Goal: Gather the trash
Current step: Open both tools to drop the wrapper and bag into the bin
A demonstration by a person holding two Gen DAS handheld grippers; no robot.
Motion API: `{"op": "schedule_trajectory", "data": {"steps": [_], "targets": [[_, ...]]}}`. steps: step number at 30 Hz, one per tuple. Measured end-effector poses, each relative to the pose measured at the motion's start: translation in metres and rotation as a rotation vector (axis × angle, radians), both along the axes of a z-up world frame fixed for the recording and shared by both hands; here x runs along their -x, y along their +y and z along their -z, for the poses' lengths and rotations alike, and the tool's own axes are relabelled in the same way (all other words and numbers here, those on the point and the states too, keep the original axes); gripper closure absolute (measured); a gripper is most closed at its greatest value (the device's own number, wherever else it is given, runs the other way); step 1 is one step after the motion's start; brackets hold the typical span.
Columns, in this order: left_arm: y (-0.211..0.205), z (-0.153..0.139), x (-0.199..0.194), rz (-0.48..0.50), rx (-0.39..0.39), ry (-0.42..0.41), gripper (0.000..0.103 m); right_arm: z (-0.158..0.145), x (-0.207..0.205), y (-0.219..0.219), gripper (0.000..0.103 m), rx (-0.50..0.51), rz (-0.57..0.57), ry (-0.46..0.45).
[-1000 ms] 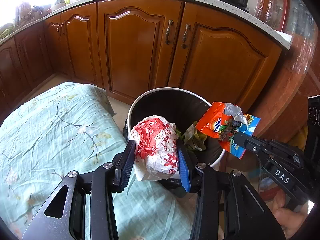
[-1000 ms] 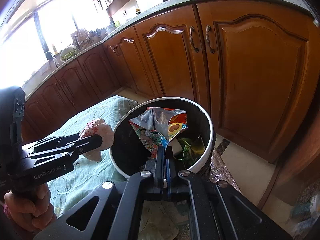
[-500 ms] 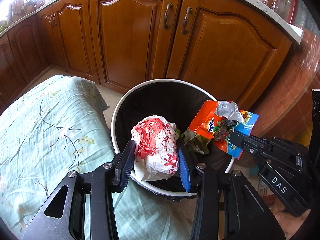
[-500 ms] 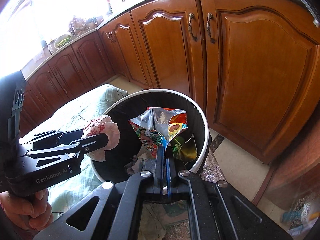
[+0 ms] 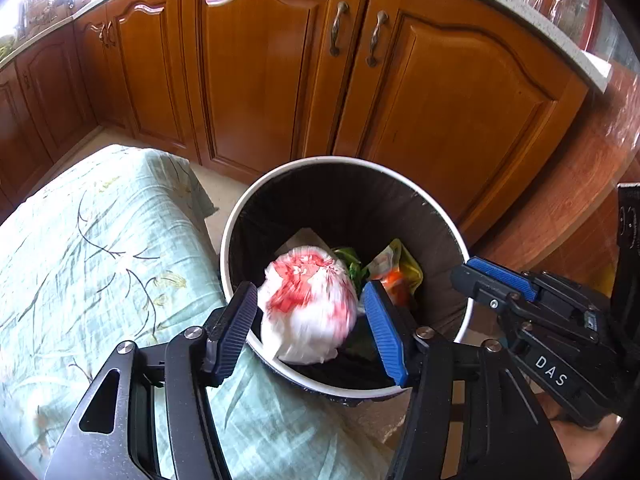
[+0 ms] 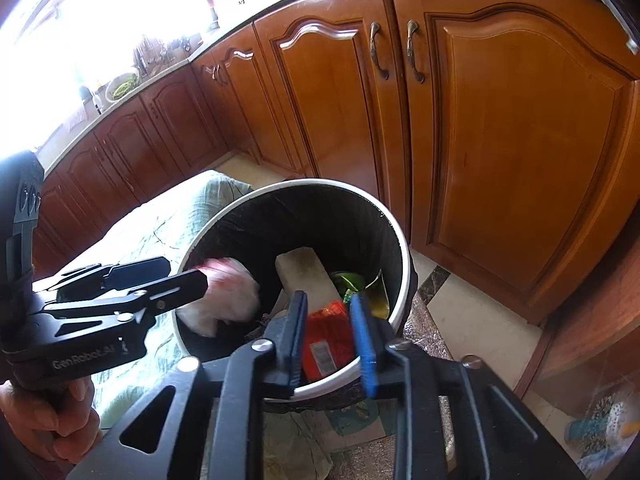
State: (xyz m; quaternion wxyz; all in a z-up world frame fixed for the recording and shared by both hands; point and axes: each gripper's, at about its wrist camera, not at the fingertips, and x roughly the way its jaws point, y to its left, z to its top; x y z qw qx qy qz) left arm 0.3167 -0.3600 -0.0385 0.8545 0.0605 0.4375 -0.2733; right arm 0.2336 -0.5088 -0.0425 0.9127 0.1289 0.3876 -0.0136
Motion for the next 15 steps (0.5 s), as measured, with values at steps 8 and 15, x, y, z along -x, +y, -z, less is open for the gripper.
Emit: {"op": "schedule_trajectory", "data": {"steps": [8,15], "targets": [[0.035,-0.016,0.022,-0.047,0.051,-0.059,0.037,-0.006,0.028,0.006,0.053,-0.058,0.022,-0.083],[0.082,-0.012,0.061,-0.116,0.088,-0.109,0.028,-0.008,0.062,0.032,0.019,-0.093,0.045,-0.192]]}}
